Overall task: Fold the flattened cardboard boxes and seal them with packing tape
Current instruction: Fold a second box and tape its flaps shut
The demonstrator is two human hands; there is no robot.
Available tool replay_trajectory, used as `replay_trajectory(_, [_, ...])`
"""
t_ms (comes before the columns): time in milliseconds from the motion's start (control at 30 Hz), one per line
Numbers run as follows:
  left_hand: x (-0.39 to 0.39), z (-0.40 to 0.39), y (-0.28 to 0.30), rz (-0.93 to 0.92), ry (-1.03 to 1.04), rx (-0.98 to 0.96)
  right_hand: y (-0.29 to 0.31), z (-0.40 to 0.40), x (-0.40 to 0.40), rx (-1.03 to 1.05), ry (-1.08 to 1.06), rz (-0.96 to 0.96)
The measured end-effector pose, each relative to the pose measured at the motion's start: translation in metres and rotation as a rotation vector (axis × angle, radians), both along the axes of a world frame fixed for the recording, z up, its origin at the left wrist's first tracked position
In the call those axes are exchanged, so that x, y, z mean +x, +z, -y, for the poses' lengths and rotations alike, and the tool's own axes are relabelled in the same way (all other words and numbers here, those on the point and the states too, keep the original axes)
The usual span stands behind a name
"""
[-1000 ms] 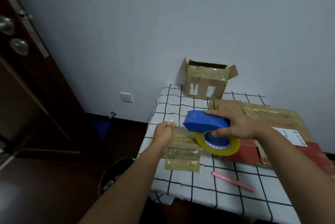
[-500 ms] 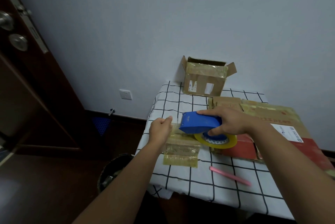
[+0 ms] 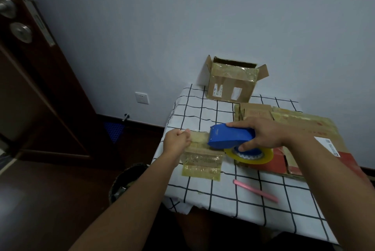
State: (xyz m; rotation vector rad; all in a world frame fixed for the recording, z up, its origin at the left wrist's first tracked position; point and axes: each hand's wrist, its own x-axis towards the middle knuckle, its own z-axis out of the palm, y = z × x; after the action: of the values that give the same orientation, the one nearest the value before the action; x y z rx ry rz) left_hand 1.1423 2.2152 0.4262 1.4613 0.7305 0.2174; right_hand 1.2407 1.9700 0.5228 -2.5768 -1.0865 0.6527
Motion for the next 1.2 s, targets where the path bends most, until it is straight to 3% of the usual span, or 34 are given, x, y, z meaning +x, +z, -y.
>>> replay_trajectory(200, [-0.012,-0.008,-0.013,-0.037,0.021,0.177,-0.009,-0.006,-0.003,-0.035,-0.001,0.005])
replay_trajectory(667, [-0.011,-0.010,-0.027,0.004,0.082,-0.031,0.000,-0.027,0.008,-0.121,0.069,0.059])
replay_trajectory(1000, [-0.005,-0.015,-0.020,-0.042,0.160,-0.303,0.013,-0.051,0.009,-0.240,0.098,0.115])
replay_trajectory(1200, [0.001,-0.019,-0.025,-0.094,0.116,-0.339,0.013,-0.054,0.009,-0.242,0.105,0.100])
